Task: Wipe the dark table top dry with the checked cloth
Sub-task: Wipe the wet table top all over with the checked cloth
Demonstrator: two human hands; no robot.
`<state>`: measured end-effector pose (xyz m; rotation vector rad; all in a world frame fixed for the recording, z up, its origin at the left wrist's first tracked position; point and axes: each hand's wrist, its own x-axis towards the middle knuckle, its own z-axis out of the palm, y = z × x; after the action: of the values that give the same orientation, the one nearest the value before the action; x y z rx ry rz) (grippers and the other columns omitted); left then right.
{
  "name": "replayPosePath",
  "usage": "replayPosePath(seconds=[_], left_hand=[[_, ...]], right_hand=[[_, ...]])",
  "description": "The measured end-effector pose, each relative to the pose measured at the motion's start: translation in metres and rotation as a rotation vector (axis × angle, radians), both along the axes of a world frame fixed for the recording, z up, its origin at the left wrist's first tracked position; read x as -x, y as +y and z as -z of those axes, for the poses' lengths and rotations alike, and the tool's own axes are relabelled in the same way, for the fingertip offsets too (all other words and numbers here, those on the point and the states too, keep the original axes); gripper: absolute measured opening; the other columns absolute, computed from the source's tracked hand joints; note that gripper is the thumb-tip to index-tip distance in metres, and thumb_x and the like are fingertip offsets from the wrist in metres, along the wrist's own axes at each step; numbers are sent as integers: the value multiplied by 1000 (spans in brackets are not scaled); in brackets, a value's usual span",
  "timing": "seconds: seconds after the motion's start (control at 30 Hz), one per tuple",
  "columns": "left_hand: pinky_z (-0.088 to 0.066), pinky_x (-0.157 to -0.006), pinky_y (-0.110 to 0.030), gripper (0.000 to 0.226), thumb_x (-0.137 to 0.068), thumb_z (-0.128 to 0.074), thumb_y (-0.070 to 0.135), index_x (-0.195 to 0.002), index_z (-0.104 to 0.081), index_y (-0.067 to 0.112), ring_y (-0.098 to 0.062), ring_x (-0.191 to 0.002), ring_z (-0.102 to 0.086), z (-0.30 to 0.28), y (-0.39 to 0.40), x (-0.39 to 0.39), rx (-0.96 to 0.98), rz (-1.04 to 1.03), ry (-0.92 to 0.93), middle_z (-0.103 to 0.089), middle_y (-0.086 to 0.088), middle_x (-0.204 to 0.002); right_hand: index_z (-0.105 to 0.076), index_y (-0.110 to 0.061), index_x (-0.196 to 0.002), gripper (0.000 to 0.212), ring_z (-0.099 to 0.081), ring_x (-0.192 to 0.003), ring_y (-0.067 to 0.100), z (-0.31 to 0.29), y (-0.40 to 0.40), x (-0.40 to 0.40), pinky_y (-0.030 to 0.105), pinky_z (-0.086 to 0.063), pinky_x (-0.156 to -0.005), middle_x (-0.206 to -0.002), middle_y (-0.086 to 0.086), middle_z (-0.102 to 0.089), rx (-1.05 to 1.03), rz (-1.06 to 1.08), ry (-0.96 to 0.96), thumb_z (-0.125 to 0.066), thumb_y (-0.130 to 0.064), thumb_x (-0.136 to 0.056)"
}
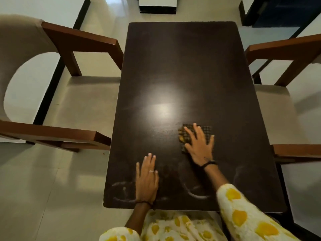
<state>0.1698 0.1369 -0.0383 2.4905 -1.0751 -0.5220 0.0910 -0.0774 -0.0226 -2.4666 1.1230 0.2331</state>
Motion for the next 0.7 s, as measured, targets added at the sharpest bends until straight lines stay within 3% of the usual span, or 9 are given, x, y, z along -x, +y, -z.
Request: replayPosePath(seconds=[0.1, 0.17, 0.3, 0.4, 0.5, 0.57, 0.7], left_hand=[[3, -110, -40, 51, -90, -25, 29, -137, -39, 12, -26, -135, -29, -3, -22, 41, -67, 89, -6, -35, -7, -145], [9, -110, -39, 52, -91, -22, 31, -140, -32, 14, -26, -138, -18, 1, -28, 53, -62, -6, 13, -26, -5, -149], [12, -114, -35, 49, -97, -31, 27, -143, -14, 24, -10, -139, 8, 12, -29, 52, -93, -48, 2, -6, 4, -153], [6, -115, -37, 49, -97, -30, 27, -143, -13, 23, -13, -140, 2, 11, -29, 54, -128, -27, -42, -5, 4, -152], [-4, -114, -37, 54, -95, -18, 36, -141, -29, 10, -22, -138, -22, 0, -32, 66, -168, -85, -75, -23, -10, -150], [-3, -112, -35, 62, -96, -7, 41, -137, -36, 5, -22, -134, -26, -7, -40, 78, -185, -112, -92, -33, -17, -145], [-4, -112, -40, 60, -96, -12, 42, -138, -34, 7, -20, -135, -20, -7, -64, 109, -158, 25, -113, -33, -17, -145]], right_hand=[[-15, -37, -147, 64, 1, -146, 15, -6, -49, 65, 64, 0, -111, -160, -3, 0, -27, 229, 26, -49, -31, -92], [-16, -35, -147, 61, 1, -146, 19, -8, -67, 89, 65, -1, -111, -160, -1, 1, -45, 322, 41, -47, -31, -95], [-10, -35, -149, 64, 7, -146, 23, -4, -57, 79, 67, 0, -110, -159, 3, 8, -53, 377, 52, -45, -34, -95], [-4, -39, -147, 67, 11, -146, 22, 1, -20, 55, 69, 4, -107, -158, 2, 14, -54, 164, 78, -44, -37, -94], [-2, -41, -147, 68, 12, -146, 20, 6, 20, 43, 68, 8, -106, -158, 1, 14, -19, -154, 90, -43, -40, -93], [-5, -41, -147, 66, 9, -146, 17, 6, 20, 50, 66, 9, -108, -159, -1, 10, -13, -288, 67, -43, -39, -92], [-6, -41, -147, 65, 8, -146, 15, 5, -31, 95, 63, 7, -110, -159, -5, 8, -3, -284, 44, -43, -37, -93]])
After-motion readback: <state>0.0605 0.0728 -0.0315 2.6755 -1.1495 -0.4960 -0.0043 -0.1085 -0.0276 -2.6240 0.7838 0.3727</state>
